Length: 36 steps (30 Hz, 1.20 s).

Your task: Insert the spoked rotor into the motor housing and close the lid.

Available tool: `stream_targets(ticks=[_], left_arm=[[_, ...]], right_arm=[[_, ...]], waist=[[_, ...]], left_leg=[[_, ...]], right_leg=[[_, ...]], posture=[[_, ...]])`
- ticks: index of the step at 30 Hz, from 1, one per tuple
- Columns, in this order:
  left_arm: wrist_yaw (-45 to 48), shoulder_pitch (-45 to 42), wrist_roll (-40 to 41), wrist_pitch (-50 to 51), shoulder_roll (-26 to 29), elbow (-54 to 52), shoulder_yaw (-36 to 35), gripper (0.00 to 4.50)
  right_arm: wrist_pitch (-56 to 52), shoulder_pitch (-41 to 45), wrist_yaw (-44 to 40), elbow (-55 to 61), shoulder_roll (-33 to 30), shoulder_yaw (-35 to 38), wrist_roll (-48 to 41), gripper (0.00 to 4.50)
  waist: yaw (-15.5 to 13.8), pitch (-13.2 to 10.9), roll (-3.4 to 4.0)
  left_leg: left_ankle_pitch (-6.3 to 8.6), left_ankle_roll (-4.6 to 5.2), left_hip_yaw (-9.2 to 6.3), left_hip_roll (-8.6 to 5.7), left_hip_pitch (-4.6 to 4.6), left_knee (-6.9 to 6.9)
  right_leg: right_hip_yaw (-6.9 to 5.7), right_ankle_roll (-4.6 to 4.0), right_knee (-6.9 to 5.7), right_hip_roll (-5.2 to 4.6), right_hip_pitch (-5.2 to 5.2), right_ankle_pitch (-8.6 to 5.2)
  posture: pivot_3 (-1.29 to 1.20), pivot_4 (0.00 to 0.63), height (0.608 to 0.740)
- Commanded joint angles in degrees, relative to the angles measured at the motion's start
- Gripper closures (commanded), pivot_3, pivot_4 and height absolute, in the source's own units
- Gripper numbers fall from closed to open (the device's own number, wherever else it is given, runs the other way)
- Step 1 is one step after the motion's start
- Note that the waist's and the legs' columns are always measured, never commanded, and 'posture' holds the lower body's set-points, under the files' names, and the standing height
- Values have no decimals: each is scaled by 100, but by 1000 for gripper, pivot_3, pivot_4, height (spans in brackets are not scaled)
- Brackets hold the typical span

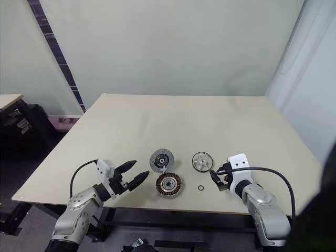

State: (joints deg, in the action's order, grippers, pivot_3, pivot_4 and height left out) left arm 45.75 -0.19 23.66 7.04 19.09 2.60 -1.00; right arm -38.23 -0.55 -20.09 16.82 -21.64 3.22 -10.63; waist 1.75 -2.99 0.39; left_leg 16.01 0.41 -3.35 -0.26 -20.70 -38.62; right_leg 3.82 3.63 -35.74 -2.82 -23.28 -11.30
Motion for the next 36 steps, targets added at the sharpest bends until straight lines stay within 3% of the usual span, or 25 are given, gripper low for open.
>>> stream_targets(ticks=[1, 13, 36], left_arm=[[129, -41, 112, 76, 111, -262, -60, 53], [601, -144, -30, 160, 163, -102, 309, 53], [1267, -214, -300, 217, 406, 172, 701, 53]], right_arm=[[-194, 56, 120, 359, -9, 98, -29, 0], [-759, -2, -93, 462, -215, -117, -119, 0], [-208, 399, -461, -692, 57, -1192, 116, 0]], waist=[[0, 0, 0], [0, 0, 0], [104, -1, -1]], left_leg=[[0, 0, 0, 0, 0, 1], [0, 0, 0, 1, 0, 2], [0, 1, -1, 4, -1, 6]], right_leg=[[0, 0, 0, 0, -2, 0], [0, 0, 0, 0, -3, 0], [-2, 0, 0, 0, -5, 0]], posture=[[0, 0, 740], [0, 0, 740], [0, 0, 740]])
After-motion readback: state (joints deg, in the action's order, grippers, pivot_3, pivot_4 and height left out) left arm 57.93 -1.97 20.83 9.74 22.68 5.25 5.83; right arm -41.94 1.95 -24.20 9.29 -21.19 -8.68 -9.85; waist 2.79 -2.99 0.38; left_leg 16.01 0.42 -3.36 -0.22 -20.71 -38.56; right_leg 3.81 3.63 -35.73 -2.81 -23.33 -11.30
